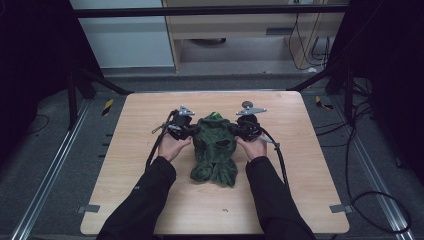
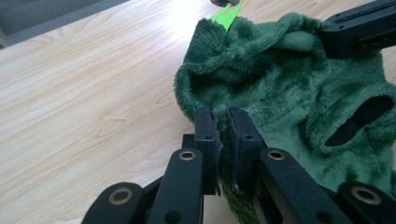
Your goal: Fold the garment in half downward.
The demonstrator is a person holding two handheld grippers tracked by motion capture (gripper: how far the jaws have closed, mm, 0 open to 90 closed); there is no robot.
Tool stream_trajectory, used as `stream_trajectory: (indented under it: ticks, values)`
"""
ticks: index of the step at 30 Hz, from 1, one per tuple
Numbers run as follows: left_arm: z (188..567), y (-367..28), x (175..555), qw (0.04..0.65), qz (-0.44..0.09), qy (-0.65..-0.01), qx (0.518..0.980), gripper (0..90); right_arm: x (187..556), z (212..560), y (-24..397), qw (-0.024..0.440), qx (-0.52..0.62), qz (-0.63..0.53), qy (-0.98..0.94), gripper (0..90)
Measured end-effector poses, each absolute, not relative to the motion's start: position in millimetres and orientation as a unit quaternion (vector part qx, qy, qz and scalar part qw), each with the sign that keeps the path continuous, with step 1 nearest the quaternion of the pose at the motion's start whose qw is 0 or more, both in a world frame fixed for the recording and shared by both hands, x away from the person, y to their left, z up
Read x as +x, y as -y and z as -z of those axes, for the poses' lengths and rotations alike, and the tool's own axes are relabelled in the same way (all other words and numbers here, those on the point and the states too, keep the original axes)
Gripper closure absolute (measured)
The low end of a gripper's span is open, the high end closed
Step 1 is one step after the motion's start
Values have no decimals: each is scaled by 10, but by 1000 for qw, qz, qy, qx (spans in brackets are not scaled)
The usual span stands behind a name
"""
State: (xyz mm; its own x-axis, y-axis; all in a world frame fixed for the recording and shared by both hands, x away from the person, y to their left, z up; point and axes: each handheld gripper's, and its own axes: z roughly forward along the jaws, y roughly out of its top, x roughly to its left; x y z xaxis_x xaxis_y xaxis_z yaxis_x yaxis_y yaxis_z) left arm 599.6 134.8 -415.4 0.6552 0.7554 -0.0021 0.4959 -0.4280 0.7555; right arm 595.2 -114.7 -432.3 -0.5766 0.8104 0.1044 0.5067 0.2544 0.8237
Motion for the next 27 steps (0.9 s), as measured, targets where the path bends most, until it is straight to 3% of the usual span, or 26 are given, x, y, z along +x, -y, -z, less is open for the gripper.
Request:
stream_trajectory:
  ticks: [27]
  values:
    - [3996, -1391, 5815, 394, -199, -335, 832, 830, 5801, 4135, 1128, 198, 384, -451, -781, 862]
